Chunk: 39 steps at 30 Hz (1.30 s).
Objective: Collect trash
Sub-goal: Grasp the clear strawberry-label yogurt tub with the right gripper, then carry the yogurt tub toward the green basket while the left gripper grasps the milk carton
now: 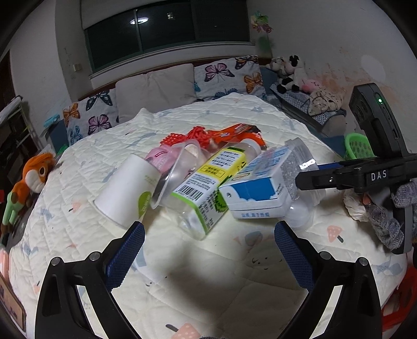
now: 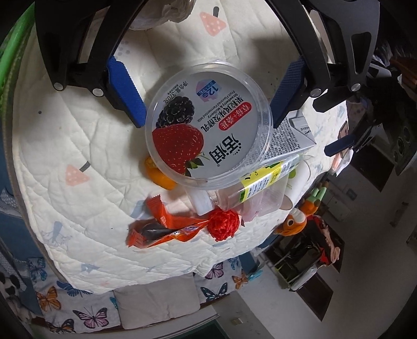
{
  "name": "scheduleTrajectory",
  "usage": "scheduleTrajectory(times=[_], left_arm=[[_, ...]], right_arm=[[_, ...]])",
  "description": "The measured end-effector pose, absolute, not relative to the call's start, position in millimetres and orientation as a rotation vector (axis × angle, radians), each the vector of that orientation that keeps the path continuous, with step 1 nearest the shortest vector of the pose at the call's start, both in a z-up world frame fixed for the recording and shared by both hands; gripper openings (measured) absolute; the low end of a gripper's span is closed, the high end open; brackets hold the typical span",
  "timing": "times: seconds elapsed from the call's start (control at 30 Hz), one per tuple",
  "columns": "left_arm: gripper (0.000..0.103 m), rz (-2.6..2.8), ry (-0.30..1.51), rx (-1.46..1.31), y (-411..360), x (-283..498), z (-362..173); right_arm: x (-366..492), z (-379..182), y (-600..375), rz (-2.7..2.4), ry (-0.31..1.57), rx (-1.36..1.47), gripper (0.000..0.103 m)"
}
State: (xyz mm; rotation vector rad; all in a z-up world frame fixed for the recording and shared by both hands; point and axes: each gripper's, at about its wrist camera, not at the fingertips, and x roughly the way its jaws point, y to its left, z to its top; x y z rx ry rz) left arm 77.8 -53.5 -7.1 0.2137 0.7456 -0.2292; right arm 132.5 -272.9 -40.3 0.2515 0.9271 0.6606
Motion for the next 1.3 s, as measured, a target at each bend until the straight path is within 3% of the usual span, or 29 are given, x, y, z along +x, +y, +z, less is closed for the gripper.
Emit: scheduleTrajectory(times=[0.53, 0.73, 0.93, 1.17, 1.3], left_arm=[[0.094, -0.349, 0.672, 0.351, -88, 80, -12], [0.080, -0.394, 0.647, 0.436, -99, 88, -17], [0.079, -0.468, 0.607, 0.536, -112, 91, -22], [0.055, -0.530, 0.591, 0.555, -118, 96, -19], [0.052, -0.559, 0.579, 0.533, -119, 93, -11]], right_arm=[[95, 6, -321, 0.588, 0.791, 0.340, 0.092], [77, 13, -349, 0.511, 0.772, 0.355, 0.092], [63, 5, -375, 0.431, 0.794, 0.374, 0.092], [49, -5, -399, 0.352, 0.805, 0.397, 0.092], [43, -9, -415, 0.309, 0.804, 0.416, 0.092]])
